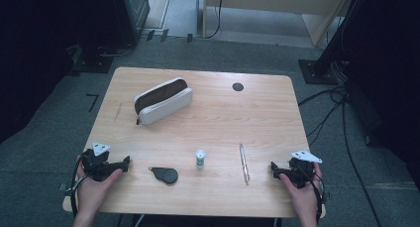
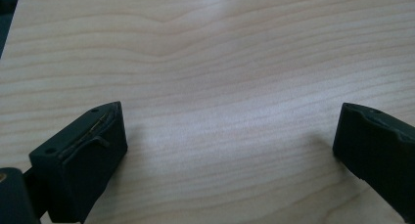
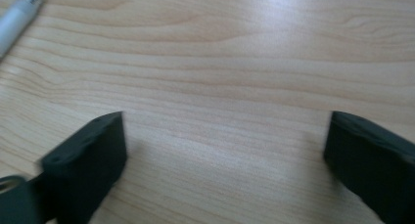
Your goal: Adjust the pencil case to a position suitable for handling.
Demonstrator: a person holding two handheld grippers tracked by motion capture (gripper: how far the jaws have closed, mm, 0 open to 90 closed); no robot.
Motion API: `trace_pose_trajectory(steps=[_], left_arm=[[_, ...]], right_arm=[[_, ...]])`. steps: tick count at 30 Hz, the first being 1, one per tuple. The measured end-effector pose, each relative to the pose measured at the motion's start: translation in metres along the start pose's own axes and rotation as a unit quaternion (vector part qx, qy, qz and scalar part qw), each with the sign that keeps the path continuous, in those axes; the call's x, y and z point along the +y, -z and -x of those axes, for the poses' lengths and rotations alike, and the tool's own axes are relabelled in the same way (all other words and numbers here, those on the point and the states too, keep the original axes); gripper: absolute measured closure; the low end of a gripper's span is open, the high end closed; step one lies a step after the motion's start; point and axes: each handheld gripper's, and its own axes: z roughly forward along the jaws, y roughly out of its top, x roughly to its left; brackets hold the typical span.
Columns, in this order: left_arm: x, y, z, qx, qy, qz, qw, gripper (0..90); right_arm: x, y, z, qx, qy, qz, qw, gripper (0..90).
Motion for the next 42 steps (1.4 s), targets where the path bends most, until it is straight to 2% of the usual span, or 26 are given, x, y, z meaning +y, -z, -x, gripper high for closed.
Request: trace_pose_trajectory(steps=[1,2,3,4,5,6,7,9,10,11,13,14,15,17,20,21,23,24,25,28,29,30,32,35,41,42], left_arm=[[0.001,0.001,0.001,0.003,0.003,-0.008,1.0000,0.0],[0.001,0.002,0.002,0.009,0.011,-0.008,0.9999,0.4],[0.002,0.004,0.002,0.014,0.020,-0.005,0.9997,8.9],[0.002,0.005,0.002,0.012,0.030,-0.001,0.9995,8.9],[0.004,0.007,0.001,-0.008,0.056,0.007,0.9983,14.6],[0.004,0.007,0.001,-0.008,0.056,0.007,0.9983,14.6],[0.008,0.007,0.000,-0.013,0.068,0.016,0.9975,15.2],[0.012,0.007,-0.001,-0.010,0.068,0.019,0.9975,17.5],[0.020,0.006,-0.002,-0.010,0.068,0.029,0.9972,21.1],[0.020,0.006,-0.002,-0.010,0.068,0.029,0.9972,23.4],[0.032,0.003,-0.002,-0.016,0.069,0.044,0.9965,24.1],[0.037,0.002,-0.001,-0.017,0.069,0.051,0.9962,28.5],[0.047,0.000,0.001,-0.019,0.067,0.065,0.9955,30.2],[0.055,-0.002,0.002,-0.023,0.065,0.075,0.9948,31.4],[0.071,-0.007,0.005,-0.027,0.065,0.090,0.9934,34.9],[0.076,-0.009,0.006,-0.027,0.066,0.095,0.9930,37.4],[0.089,-0.016,0.005,-0.019,0.067,0.105,0.9921,39.9],[0.089,-0.016,0.005,-0.019,0.067,0.105,0.9921,40.8],[0.097,-0.022,0.004,-0.007,0.073,0.112,0.9910,42.3],[0.105,-0.028,0.002,-0.008,0.082,0.113,0.9902,43.6],[0.113,-0.034,0.002,-0.012,0.079,0.113,0.9904,43.8],[0.113,-0.034,0.002,-0.012,0.079,0.113,0.9904,43.8],[0.124,-0.041,0.004,-0.017,0.070,0.117,0.9905,43.8],[0.129,-0.046,0.004,-0.023,0.071,0.119,0.9900,43.7],[0.134,-0.060,0.005,-0.037,0.067,0.106,0.9915,44.6],[0.135,-0.062,0.006,-0.037,0.063,0.104,0.9919,49.3]], right_arm=[[0.000,0.000,0.000,0.000,0.000,0.000,1.0000,8.1],[-0.001,0.002,0.000,0.003,0.003,0.011,0.9999,20.5],[-0.001,0.006,0.000,0.009,-0.011,0.035,0.9993,26.0],[-0.001,0.006,0.000,0.009,-0.011,0.035,0.9993,26.0],[0.004,0.007,0.000,0.028,-0.013,0.046,0.9985,28.4],[0.004,0.007,0.000,0.028,-0.013,0.046,0.9985,28.4],[0.012,0.008,-0.003,0.037,-0.002,0.055,0.9978,32.7],[0.022,0.009,-0.006,0.050,0.008,0.058,0.9970,35.3],[0.031,0.008,-0.010,0.055,0.017,0.064,0.9963,37.4],[0.031,0.008,-0.010,0.055,0.017,0.064,0.9963,37.4],[0.044,0.008,-0.016,0.068,0.025,0.069,0.9950,39.9],[0.061,0.006,-0.026,0.086,0.035,0.075,0.9929,42.3],[0.068,0.005,-0.031,0.094,0.039,0.079,0.9917,43.0],[0.073,0.004,-0.034,0.101,0.044,0.082,0.9906,44.1],[0.095,-0.004,-0.050,0.118,0.061,0.092,0.9869,46.9],[0.107,-0.009,-0.061,0.127,0.074,0.094,0.9846,48.0],[0.118,-0.015,-0.073,0.140,0.083,0.097,0.9819,48.8],[0.122,-0.017,-0.077,0.145,0.084,0.098,0.9809,49.4],[0.127,-0.020,-0.082,0.152,0.088,0.099,0.9795,49.5],[0.139,-0.031,-0.095,0.173,0.091,0.093,0.9763,51.1],[0.142,-0.035,-0.099,0.180,0.093,0.089,0.9752,51.3],[0.142,-0.035,-0.099,0.180,0.093,0.089,0.9752,51.3],[0.149,-0.044,-0.111,0.188,0.099,0.083,0.9737,52.0],[0.153,-0.047,-0.116,0.189,0.107,0.081,0.9728,52.3],[0.165,-0.059,-0.129,0.202,0.113,0.069,0.9705,53.1],[0.167,-0.063,-0.132,0.208,0.114,0.069,0.9691,53.0]])
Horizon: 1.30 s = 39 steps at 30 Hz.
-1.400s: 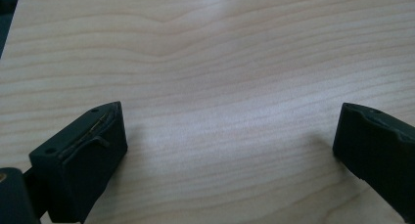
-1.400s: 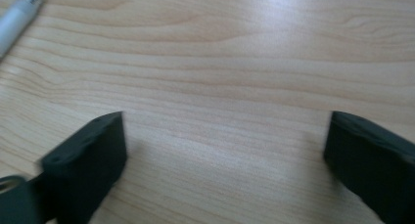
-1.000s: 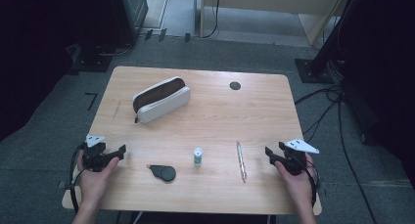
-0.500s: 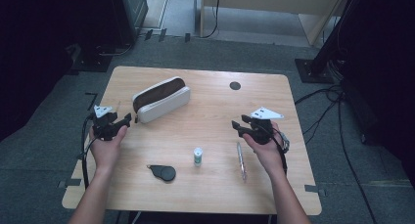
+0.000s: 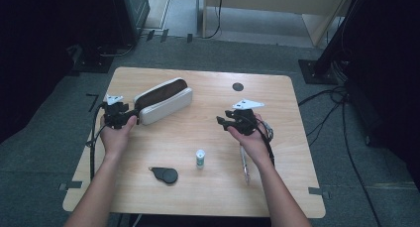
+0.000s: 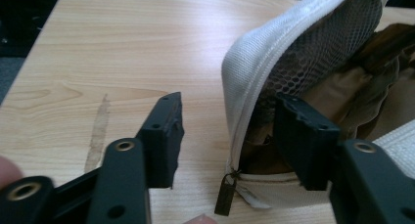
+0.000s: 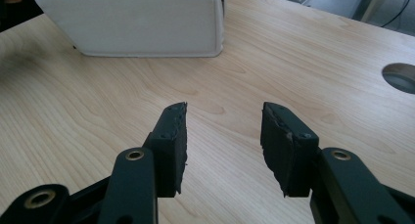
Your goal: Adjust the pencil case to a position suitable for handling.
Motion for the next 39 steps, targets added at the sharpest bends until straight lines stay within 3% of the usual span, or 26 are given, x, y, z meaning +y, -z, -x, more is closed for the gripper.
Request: trace_pose_trajectory(steps=[2,4,7,9,11,17,21,24,29,32,33,36,39], left_arm=[[-0.001,-0.003,0.002,-0.001,-0.007,0.000,1.0000,51.7],[-0.001,-0.004,0.002,-0.006,-0.007,0.002,1.0000,64.6],[-0.001,-0.005,0.003,-0.009,-0.006,0.004,0.9999,71.5],[-0.001,-0.006,0.002,-0.008,-0.004,0.003,1.0000,83.5],[-0.002,-0.007,0.001,-0.009,-0.003,0.004,1.0000,86.1],[-0.002,-0.007,0.000,-0.013,0.001,0.007,0.9999,88.8],[-0.002,-0.007,0.000,-0.023,-0.002,0.003,0.9997,90.0],[-0.002,-0.008,0.000,-0.052,0.000,-0.002,0.9986,90.0],[-0.004,-0.008,0.001,-0.079,-0.008,-0.004,0.9969,90.0],[-0.004,-0.007,-0.002,-0.095,0.003,-0.006,0.9955,90.0],[-0.005,-0.007,-0.002,-0.096,0.000,-0.007,0.9954,90.0],[-0.005,-0.006,-0.002,-0.096,-0.004,-0.007,0.9954,90.0],[-0.005,-0.007,-0.003,-0.094,-0.007,-0.006,0.9955,90.0]], right_arm=[[0.001,-0.001,0.000,0.001,0.001,0.000,1.0000,53.0],[0.004,-0.007,-0.003,0.006,0.004,-0.001,1.0000,52.7],[0.005,-0.009,-0.005,0.007,0.007,-0.003,0.9999,52.4],[0.005,-0.012,-0.007,0.007,0.012,-0.001,0.9999,52.3],[0.005,-0.014,-0.007,0.006,0.012,-0.002,0.9999,52.3],[0.009,-0.022,-0.007,0.001,0.022,-0.002,0.9998,54.4],[0.017,-0.036,-0.002,0.015,0.024,0.021,0.9994,58.3],[0.020,-0.047,0.002,0.022,0.025,0.045,0.9984,58.3],[0.023,-0.065,0.008,0.033,0.042,0.047,0.9975,55.6],[0.028,-0.082,0.018,0.039,0.045,0.040,0.9974,52.8],[0.028,-0.082,0.018,0.039,0.045,0.040,0.9974,52.8],[0.033,-0.103,0.026,0.033,0.073,0.040,0.9960,50.9],[0.037,-0.111,0.031,0.051,0.059,0.049,0.9958,51.4]])
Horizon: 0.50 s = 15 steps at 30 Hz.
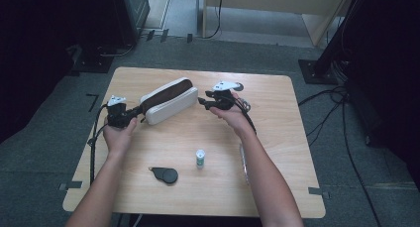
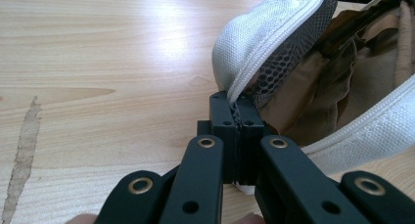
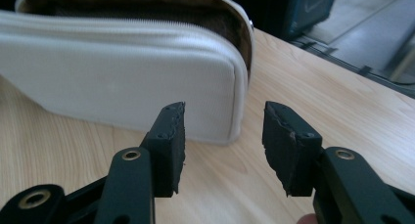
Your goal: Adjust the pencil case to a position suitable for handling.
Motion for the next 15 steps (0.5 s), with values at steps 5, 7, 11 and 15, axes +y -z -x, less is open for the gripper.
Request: trace_pose_trajectory(steps=[5,7,11,15], left_arm=[[0.000,0.000,-0.001,-0.005,0.000,-0.001,1.0000,90.0],[0.000,0.001,-0.002,-0.006,0.000,-0.002,1.0000,90.0],[0.000,0.001,-0.003,-0.010,-0.001,-0.005,0.9999,90.0],[0.000,0.001,-0.004,-0.014,0.002,-0.006,0.9999,90.0]], right_arm=[[0.007,-0.016,0.005,0.032,0.009,0.025,0.9991,48.7],[0.010,-0.022,0.007,0.028,0.025,0.024,0.9990,46.6],[0.005,-0.035,0.011,0.035,0.049,0.007,0.9982,42.6],[-0.001,-0.043,0.007,0.056,0.073,-0.007,0.9957,45.3]])
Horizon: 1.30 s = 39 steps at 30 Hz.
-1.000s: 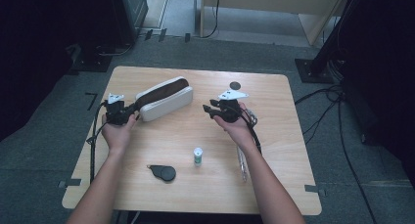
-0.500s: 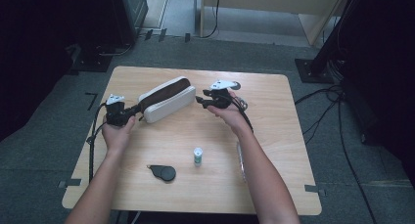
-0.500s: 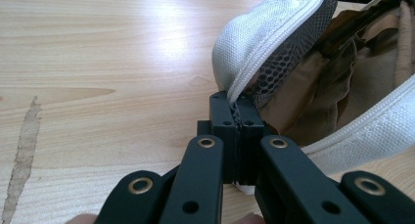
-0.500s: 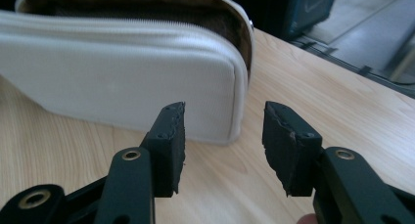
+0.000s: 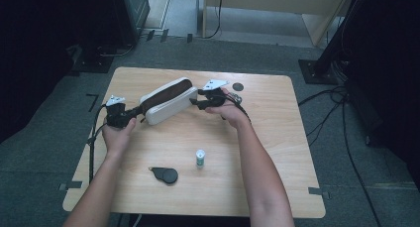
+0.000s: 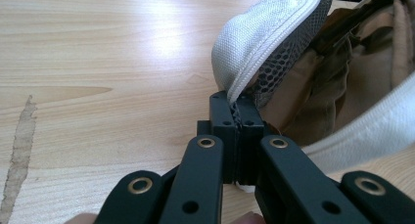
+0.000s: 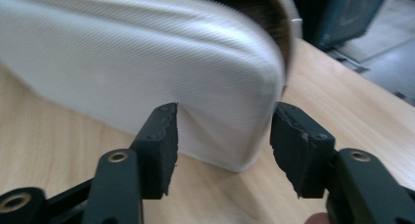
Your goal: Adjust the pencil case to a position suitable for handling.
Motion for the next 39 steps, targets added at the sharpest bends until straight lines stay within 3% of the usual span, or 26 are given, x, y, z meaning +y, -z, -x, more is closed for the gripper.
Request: trace_pose_trajectory(steps=[4,8,13,17,20,22,25,29,31,34,39], left_arm=[[0.000,0.001,-0.002,0.000,0.008,0.002,1.0000,90.0],[0.001,0.001,-0.004,-0.008,0.025,0.002,0.9996,90.0],[0.000,-0.002,0.003,-0.014,0.021,-0.001,0.9997,90.0],[-0.001,-0.007,0.016,-0.022,0.016,0.000,0.9996,90.0],[-0.002,-0.011,0.027,-0.031,0.007,-0.001,0.9995,90.0],[-0.002,-0.014,0.033,-0.039,0.002,-0.004,0.9992,90.0],[-0.003,-0.020,0.047,-0.050,-0.004,-0.006,0.9987,90.0],[-0.006,-0.024,0.065,-0.065,-0.019,-0.014,0.9976,90.0],[-0.008,-0.024,0.074,-0.078,-0.022,-0.020,0.9965,90.0],[-0.011,-0.022,0.087,-0.084,-0.035,-0.028,0.9954,90.0],[-0.019,-0.015,0.098,-0.094,-0.043,-0.036,0.9940,90.0]], right_arm=[[0.001,0.005,-0.004,0.008,0.008,0.007,0.9999,57.1],[0.000,0.024,-0.014,0.038,-0.002,-0.004,0.9993,68.8],[-0.004,0.043,-0.022,0.041,0.002,-0.013,0.9991,75.2],[-0.012,0.061,-0.034,0.034,0.006,-0.023,0.9991,77.4],[-0.019,0.086,-0.046,0.028,0.004,-0.041,0.9988,78.7],[-0.020,0.091,-0.048,0.024,0.004,-0.045,0.9987,79.1],[-0.031,0.116,-0.060,0.005,-0.004,-0.056,0.9984,79.6],[-0.039,0.133,-0.067,-0.011,-0.006,-0.058,0.9982,79.7],[-0.049,0.151,-0.072,-0.020,-0.016,-0.056,0.9981,79.7],[-0.060,0.163,-0.075,-0.024,-0.030,-0.052,0.9979,79.7],[-0.069,0.178,-0.085,-0.017,-0.033,-0.043,0.9984,79.7]])
